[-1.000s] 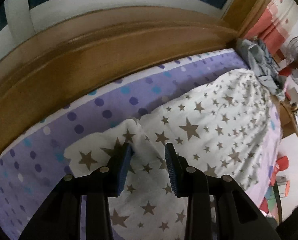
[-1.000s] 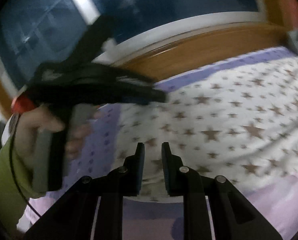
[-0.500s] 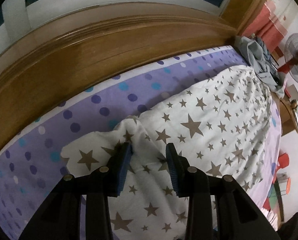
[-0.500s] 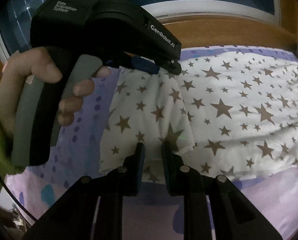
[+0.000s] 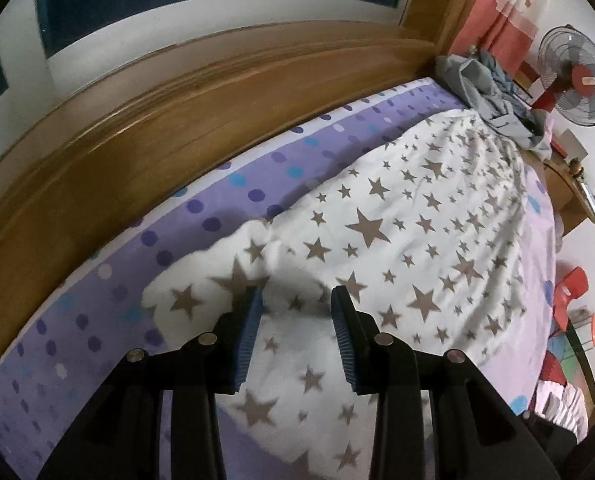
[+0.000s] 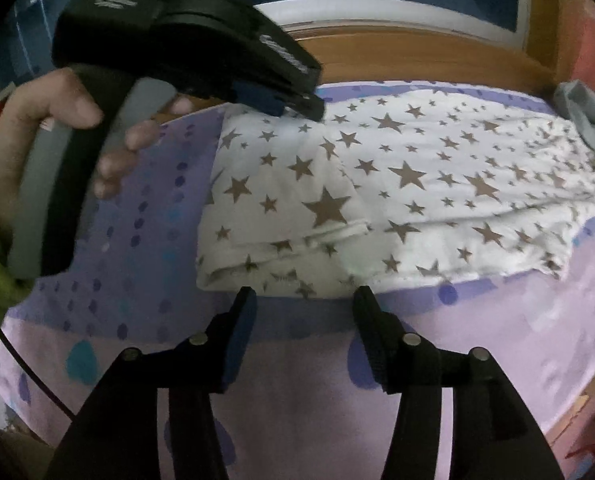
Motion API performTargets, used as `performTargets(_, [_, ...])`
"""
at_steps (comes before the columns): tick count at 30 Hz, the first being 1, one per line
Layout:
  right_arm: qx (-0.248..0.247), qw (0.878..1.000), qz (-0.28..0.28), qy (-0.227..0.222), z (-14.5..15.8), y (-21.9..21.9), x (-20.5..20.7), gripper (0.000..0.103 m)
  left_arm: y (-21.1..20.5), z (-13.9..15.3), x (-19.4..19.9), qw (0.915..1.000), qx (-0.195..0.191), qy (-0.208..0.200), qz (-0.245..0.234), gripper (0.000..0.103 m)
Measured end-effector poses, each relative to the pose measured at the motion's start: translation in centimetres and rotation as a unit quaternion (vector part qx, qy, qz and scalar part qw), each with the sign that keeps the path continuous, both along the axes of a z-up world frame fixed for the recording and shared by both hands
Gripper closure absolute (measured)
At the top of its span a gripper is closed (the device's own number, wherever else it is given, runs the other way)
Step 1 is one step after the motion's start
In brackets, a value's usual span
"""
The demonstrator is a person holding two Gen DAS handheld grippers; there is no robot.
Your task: Fold clothes
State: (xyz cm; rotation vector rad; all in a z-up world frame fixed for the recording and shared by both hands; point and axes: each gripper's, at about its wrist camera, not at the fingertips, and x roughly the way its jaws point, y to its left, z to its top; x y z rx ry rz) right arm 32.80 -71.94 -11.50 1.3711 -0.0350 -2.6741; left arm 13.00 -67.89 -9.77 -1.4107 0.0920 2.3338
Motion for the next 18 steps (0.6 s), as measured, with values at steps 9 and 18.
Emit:
performTargets(9, [0.093,0.993,0.033,0.060,1.8,-5.8,0.3,0.035,-5.2,1.0,1.0,0.9985,0.045,-0.003,0.029,0.058])
performTargets(18, [0.190,0.975,0.071,0.090,0.8,-11.4,0.3,0.035,-10.4,-2.1,0.7,0.9875,0.129,-0.058,0.070,0.046])
